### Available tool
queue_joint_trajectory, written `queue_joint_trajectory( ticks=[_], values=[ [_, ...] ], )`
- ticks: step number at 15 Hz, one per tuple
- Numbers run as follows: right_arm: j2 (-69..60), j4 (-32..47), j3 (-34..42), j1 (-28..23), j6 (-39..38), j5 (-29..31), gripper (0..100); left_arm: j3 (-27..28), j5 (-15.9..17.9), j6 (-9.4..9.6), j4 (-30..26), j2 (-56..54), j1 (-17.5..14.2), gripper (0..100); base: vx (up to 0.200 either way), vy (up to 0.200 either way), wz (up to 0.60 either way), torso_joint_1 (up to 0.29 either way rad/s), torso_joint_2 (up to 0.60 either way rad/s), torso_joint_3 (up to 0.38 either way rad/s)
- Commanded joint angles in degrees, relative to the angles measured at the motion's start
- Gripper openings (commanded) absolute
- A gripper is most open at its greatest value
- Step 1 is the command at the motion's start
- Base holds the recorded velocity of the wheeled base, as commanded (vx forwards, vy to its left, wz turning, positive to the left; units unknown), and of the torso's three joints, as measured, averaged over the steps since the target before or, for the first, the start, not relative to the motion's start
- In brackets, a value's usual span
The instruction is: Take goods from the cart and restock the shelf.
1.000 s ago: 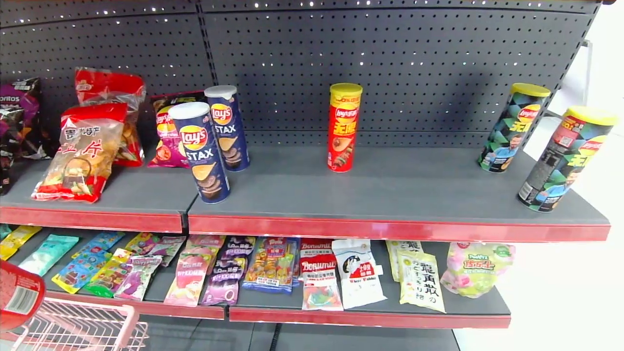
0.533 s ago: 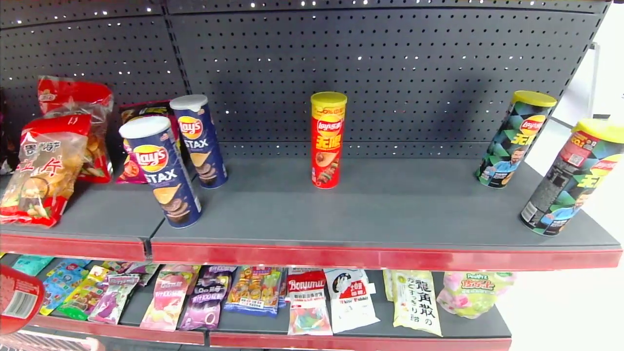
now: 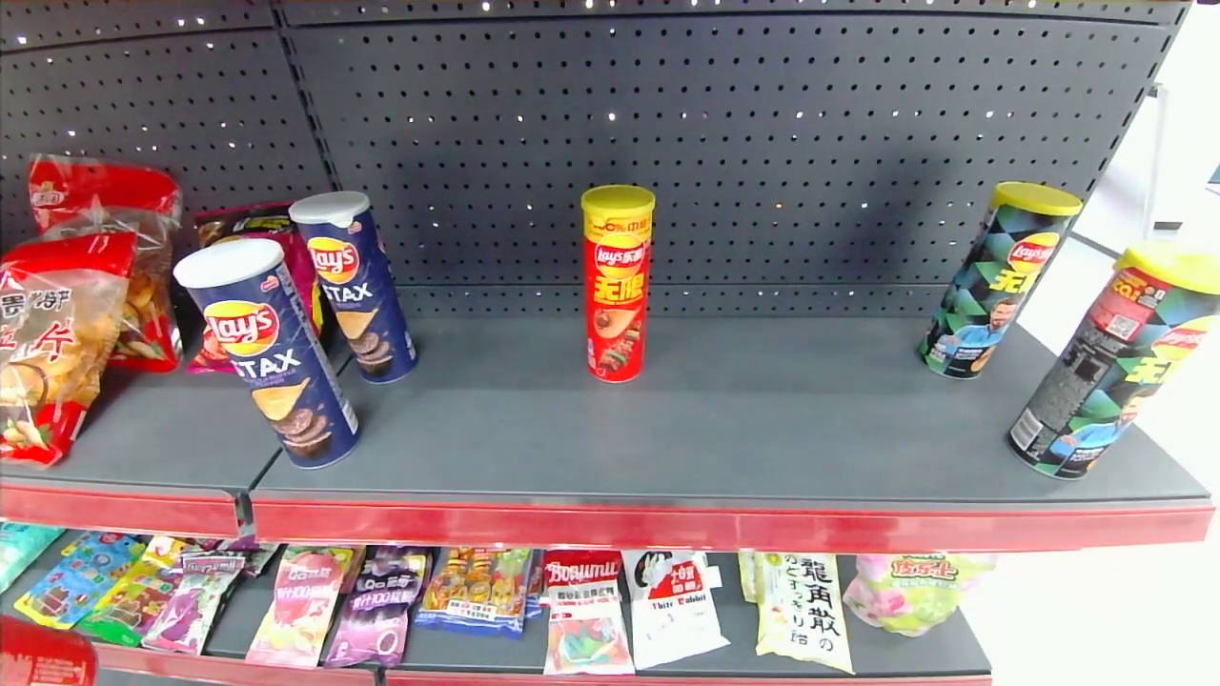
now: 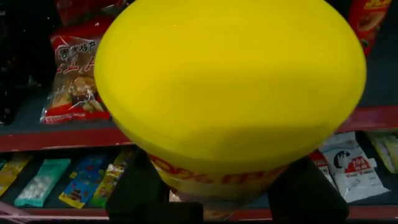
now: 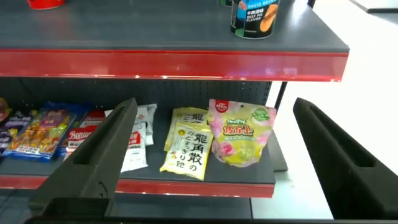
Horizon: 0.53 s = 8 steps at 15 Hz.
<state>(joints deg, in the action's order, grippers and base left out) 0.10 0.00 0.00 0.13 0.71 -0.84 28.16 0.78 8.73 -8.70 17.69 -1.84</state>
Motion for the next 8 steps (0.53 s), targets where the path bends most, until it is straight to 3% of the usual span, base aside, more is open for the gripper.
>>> queue_joint_trajectory(
  ticks=[1,2,4,7,8],
  values=[
    [0.0,0.0,0.0,0.0,1.1,-2.0,100,0.1,2.1,-0.12,-1.3,-5.3,0.3,0,0.0,0.0,0.0,0.0,0.0,0.0],
    [1.0,-1.1,-3.1,0.1,1.5,-6.6,100,-0.2,4.6,-0.12,-1.8,-6.9,0.5,0,0.0,0.0,0.0,0.0,0.0,0.0],
    [17.2,-0.9,-18.6,0.6,-0.4,-11.3,100,-0.7,7.2,-0.38,-4.4,-8.4,1.5,0,0.0,0.0,0.0,0.0,0.0,0.0],
    [33.1,-1.1,-28.7,3.1,4.8,-17.9,100,-0.8,5.2,-0.47,-4.6,-8.0,1.8,0,0.0,0.0,0.0,0.0,0.0,0.0],
    [43.3,-2.2,-33.6,5.8,8.3,-18.7,100,-1.1,5.0,-1.87,-4.6,-7.7,2.2,0,0.0,0.0,0.0,0.0,0.0,0.0]
  ],
)
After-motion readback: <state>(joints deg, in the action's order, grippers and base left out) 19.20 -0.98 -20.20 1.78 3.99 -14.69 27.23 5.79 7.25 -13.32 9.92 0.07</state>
